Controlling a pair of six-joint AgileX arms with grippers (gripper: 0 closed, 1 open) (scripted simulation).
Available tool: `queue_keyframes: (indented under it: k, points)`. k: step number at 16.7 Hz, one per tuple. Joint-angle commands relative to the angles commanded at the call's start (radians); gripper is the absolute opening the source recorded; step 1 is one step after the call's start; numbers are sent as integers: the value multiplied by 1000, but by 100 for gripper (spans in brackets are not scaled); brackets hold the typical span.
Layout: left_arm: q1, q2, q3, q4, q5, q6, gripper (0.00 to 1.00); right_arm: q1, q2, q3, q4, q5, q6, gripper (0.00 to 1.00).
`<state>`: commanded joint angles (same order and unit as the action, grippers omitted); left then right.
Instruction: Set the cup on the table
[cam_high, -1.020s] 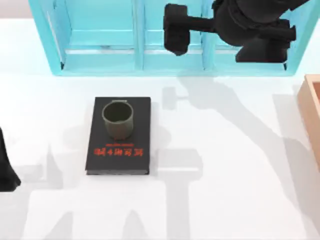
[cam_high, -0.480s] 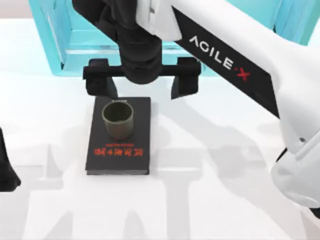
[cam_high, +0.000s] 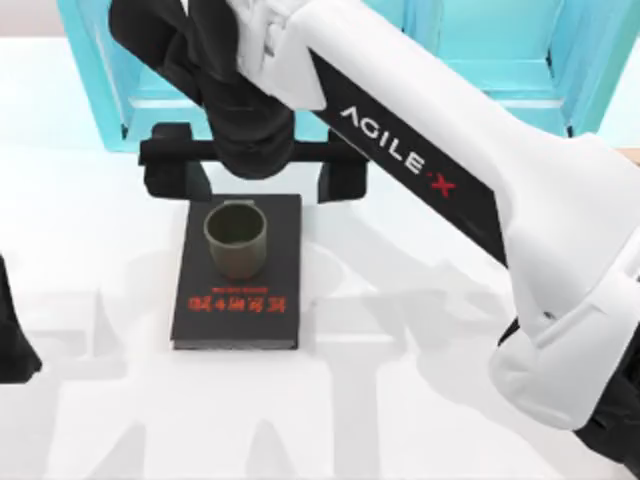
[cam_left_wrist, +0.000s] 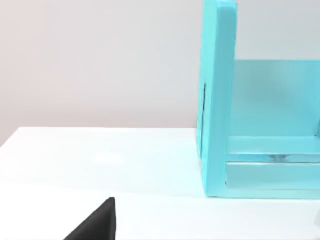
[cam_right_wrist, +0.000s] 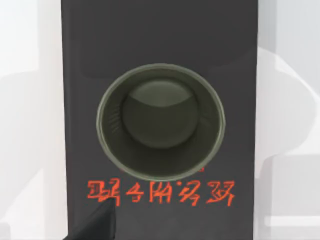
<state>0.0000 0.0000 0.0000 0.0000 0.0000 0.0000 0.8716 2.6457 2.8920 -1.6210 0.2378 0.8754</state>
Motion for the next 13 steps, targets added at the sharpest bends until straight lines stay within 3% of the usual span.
queue_keyframes:
  k: [6, 13]
  points:
    - [0, 0, 0, 0, 0, 0, 100, -8, -4, -42, 40, -2, -7, 100]
    - [0, 0, 0, 0, 0, 0, 100, -34, -37, -374, 337, -7, -33, 100]
